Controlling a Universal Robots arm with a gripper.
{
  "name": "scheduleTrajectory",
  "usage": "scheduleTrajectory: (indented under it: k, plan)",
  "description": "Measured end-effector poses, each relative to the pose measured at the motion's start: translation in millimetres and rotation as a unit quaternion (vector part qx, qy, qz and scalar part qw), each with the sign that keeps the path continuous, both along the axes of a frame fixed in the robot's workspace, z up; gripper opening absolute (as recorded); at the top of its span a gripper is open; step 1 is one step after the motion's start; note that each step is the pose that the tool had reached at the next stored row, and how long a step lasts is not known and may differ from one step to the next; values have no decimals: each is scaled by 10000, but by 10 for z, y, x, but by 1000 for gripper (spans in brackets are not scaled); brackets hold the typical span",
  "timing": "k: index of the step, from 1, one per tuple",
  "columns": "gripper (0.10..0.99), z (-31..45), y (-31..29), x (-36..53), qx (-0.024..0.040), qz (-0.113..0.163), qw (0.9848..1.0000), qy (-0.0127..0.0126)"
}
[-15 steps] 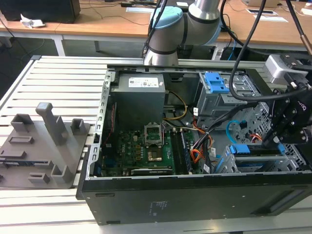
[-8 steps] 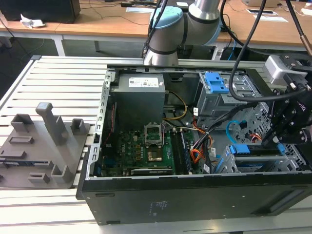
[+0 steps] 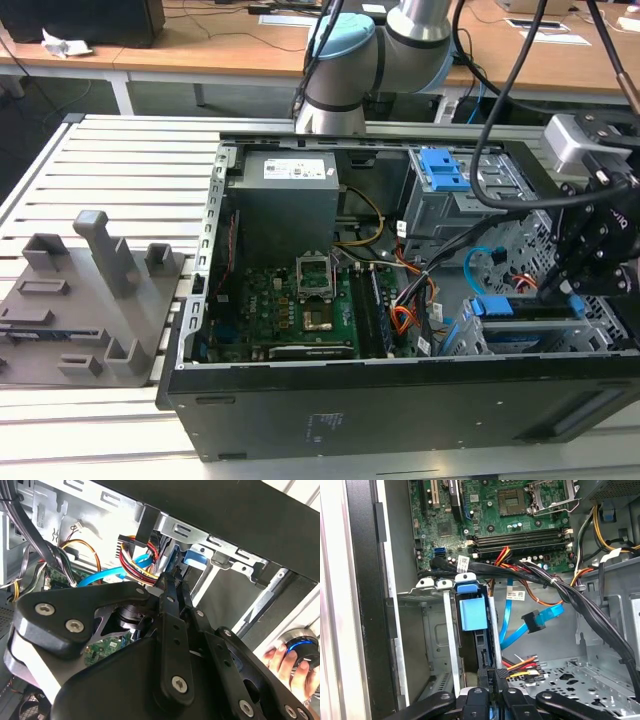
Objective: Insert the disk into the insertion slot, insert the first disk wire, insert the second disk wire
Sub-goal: 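Insert the first disk wire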
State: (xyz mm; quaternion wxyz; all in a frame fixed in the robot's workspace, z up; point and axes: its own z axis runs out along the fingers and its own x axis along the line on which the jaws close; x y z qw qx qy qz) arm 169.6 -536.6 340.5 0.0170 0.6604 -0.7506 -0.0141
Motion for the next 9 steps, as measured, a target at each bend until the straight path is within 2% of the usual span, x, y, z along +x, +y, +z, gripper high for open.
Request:
scheduleTrajectory:
  k: [3,9]
  plan:
    - [169,1,-22,-1,-1,-1,10000,0]
    - [169,-9,-24,-1,15,3,10000,0]
